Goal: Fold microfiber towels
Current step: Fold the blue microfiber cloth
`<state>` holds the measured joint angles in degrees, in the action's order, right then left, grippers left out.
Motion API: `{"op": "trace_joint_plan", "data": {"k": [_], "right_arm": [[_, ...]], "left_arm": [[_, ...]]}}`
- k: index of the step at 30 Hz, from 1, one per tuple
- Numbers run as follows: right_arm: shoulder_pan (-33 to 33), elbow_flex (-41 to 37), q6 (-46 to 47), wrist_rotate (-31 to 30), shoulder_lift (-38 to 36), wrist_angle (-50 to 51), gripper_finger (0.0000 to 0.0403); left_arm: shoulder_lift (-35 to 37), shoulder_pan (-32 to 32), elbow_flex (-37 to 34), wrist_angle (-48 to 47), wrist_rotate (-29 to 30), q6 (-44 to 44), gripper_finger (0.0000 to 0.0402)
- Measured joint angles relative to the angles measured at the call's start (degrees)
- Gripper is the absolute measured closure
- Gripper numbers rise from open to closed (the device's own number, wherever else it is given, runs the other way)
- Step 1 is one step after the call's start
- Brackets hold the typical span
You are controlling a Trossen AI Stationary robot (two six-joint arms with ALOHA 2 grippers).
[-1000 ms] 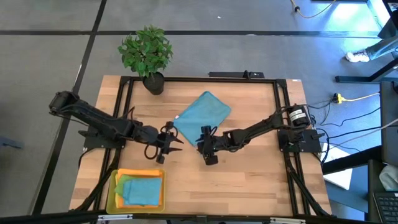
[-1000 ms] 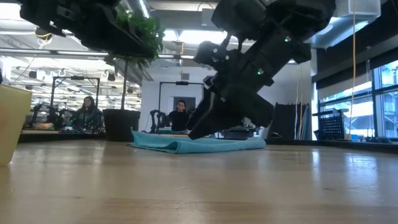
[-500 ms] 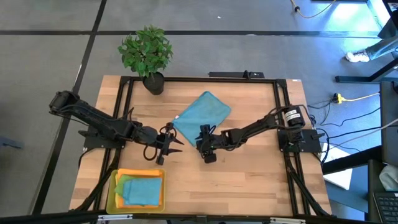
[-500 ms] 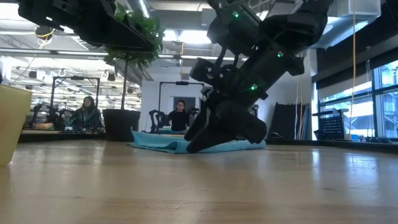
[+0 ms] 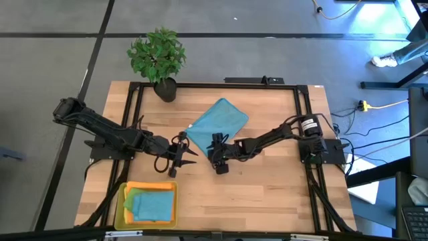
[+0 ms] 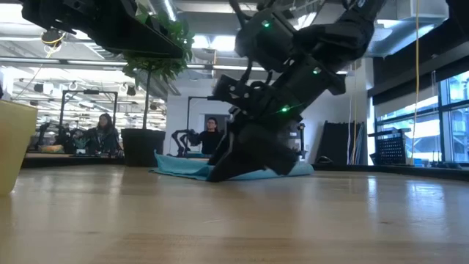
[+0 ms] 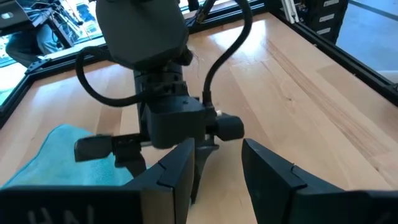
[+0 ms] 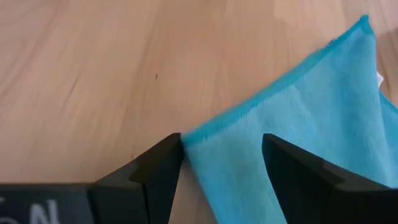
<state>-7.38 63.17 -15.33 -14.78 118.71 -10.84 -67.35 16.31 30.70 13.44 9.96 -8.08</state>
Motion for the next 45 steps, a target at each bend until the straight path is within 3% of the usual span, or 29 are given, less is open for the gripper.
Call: {"op": "trace_joint_plan", "data": {"k": [5,16,24,34,41,45], "right_arm": [[0.22,3.48,0.06,-0.15,2.65,4.04,0.0189],[-0.47,3.94,-0.11,-3.95,3.04,6.81,0.0278],[-2.37,3.46,1.7,-5.95,0.78,9.57,0.039],[-3.67,2.76,9.83,-7.41,-5.52,14.54,0.0396],[-3.67,2.78,12.22,-8.98,-7.97,16.18,0.0399],[-3.67,2.82,12.72,-9.62,-9.52,16.26,0.0399]], "left_arm": [[0.0,0.0,0.0,-0.01,0.0,0.02,0.0276],[0.0,0.0,0.0,-0.1,0.0,0.03,0.0276],[0.0,0.0,0.02,-2.62,0.0,0.71,0.0276],[-4.27,-0.09,0.11,-7.18,0.53,-0.34,0.0276],[-10.89,-0.23,0.25,-8.59,9.9,-5.95,0.0275],[-12.61,-1.07,1.27,-9.17,12.19,-6.15,0.0255]]}}
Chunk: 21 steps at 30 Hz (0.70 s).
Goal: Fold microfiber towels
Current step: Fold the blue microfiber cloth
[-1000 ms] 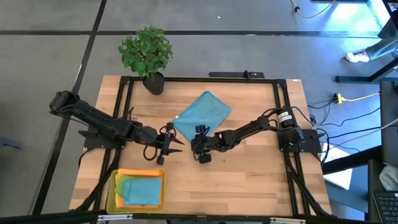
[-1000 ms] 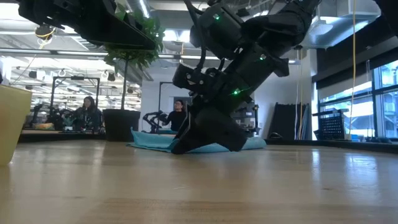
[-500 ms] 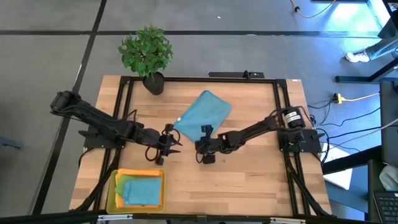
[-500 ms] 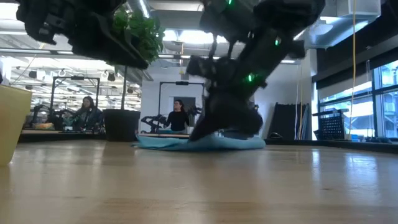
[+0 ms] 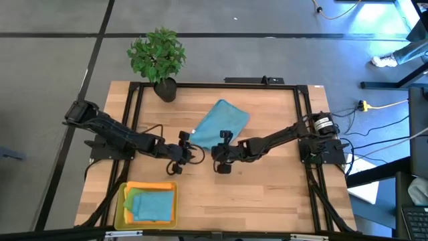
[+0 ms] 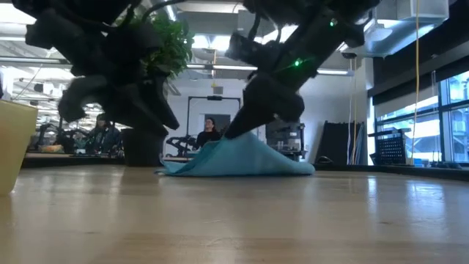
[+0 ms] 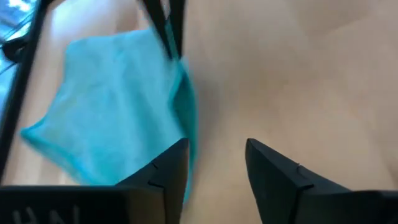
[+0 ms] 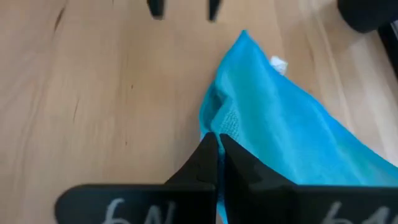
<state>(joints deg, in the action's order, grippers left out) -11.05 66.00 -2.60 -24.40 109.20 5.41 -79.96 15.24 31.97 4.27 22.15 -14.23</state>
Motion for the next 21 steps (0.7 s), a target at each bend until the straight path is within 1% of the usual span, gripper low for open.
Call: {"op": "trace_joint_plan", "data": {"k": [3,6,9,12,16,19,21], "right_arm": [[-0.02,0.04,0.88,-0.39,-1.15,0.41,0.0399],[-0.04,0.04,1.03,-1.29,-2.42,0.8,0.0399],[0.22,0.07,1.48,-2.07,-3.58,1.32,0.04],[0.6,0.07,1.75,-3.4,-4.66,1.8,0.04],[1.53,0.07,1.68,-3.6,-5.61,1.69,0.04],[2.27,0.07,1.74,-3.56,-5.63,2.03,0.04],[2.71,0.07,2.09,-3.27,-5.63,2.07,0.04]], "left_arm": [[-0.44,-0.99,0.11,-1.28,2.9,-0.01,0.0229],[-1.06,-2.03,0.11,-1.27,3.3,0.12,0.0202],[-2.02,-2.26,0.11,-1.24,3.29,0.12,0.0184],[-2.99,-2.22,0.11,-1.01,2.99,0.12,0.0175],[-4.83,-2.16,0.11,-0.79,2.98,0.23,0.0172],[-6.62,-2.36,0.08,-0.39,4.74,0.27,0.0172],[-7.74,-2.95,0.08,-0.5,6.95,0.44,0.0172]]}}
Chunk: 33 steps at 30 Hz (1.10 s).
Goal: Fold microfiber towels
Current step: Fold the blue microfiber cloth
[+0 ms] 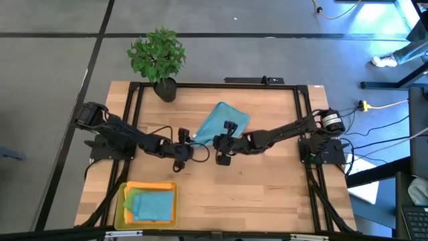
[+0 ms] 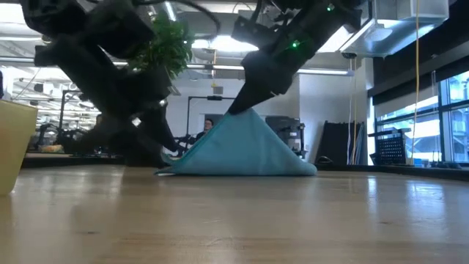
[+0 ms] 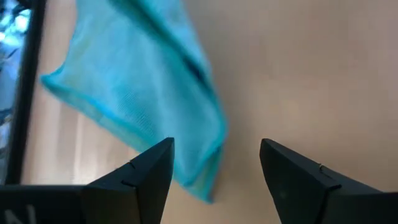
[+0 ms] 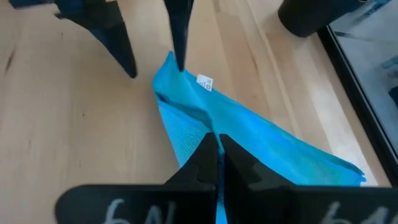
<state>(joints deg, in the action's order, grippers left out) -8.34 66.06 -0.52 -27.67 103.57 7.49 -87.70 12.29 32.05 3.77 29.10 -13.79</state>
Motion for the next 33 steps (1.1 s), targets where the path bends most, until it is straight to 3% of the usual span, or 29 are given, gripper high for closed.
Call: {"op": "trace_joint_plan", "data": {"k": [7,13,22,33], "right_arm": [[0.4,0.0,0.11,0.26,0.0,0.16,0.04],[0.59,0.0,0.26,0.32,-0.13,0.17,0.04],[0.68,0.07,0.53,0.32,-0.26,0.11,0.04],[0.68,0.07,1.43,0.32,-0.26,0.11,0.04]], "left_arm": [[-1.53,-2.7,0.0,0.49,1.18,-0.08,0.0172],[-1.6,-3.24,-0.01,-0.18,-5.51,-1.73,0.0174],[-2.36,-2.54,-0.03,0.04,-0.18,-6.15,0.0193],[-2.36,-2.64,-0.02,0.07,0.36,-7.95,0.024]]}}
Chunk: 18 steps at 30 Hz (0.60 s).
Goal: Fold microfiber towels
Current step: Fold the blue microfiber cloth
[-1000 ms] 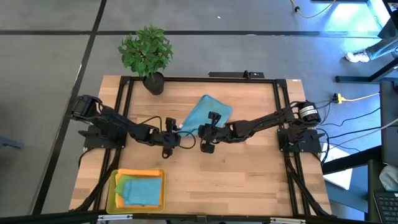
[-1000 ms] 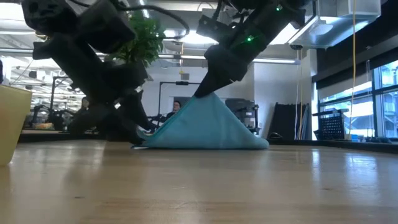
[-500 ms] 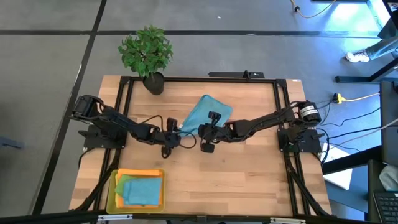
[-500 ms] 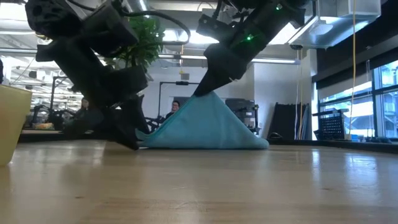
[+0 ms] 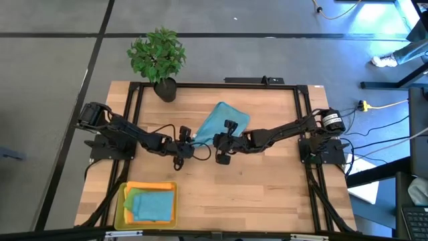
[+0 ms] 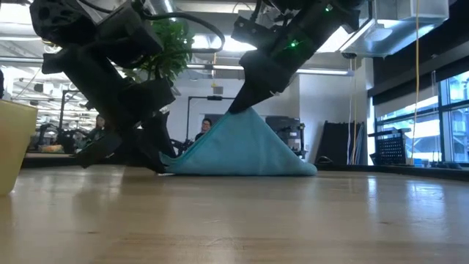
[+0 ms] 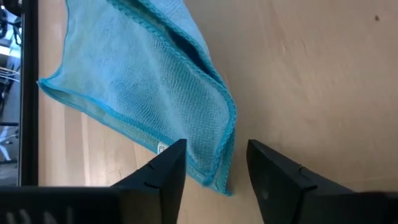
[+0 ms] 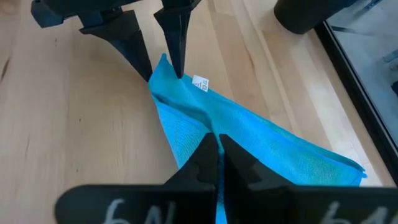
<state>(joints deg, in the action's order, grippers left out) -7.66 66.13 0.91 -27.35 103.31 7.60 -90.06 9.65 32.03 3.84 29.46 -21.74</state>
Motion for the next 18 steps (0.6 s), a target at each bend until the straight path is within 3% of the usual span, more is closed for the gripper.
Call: {"op": "trace_joint_plan", "data": {"k": [7,12,18], "right_arm": [[0.0,0.0,0.13,0.0,0.0,0.07,0.04],[0.0,0.02,0.35,-0.01,0.0,0.87,0.04],[-0.53,0.02,2.1,0.69,0.0,3.89,0.04]], "left_arm": [[-2.24,-0.87,0.03,2.26,-3.72,-1.3,0.0284],[-5.91,-1.36,0.28,4.98,-1.85,-1.38,0.0315],[-4.79,-0.2,1.59,1.2,1.14,-1.0,0.0394]]}}
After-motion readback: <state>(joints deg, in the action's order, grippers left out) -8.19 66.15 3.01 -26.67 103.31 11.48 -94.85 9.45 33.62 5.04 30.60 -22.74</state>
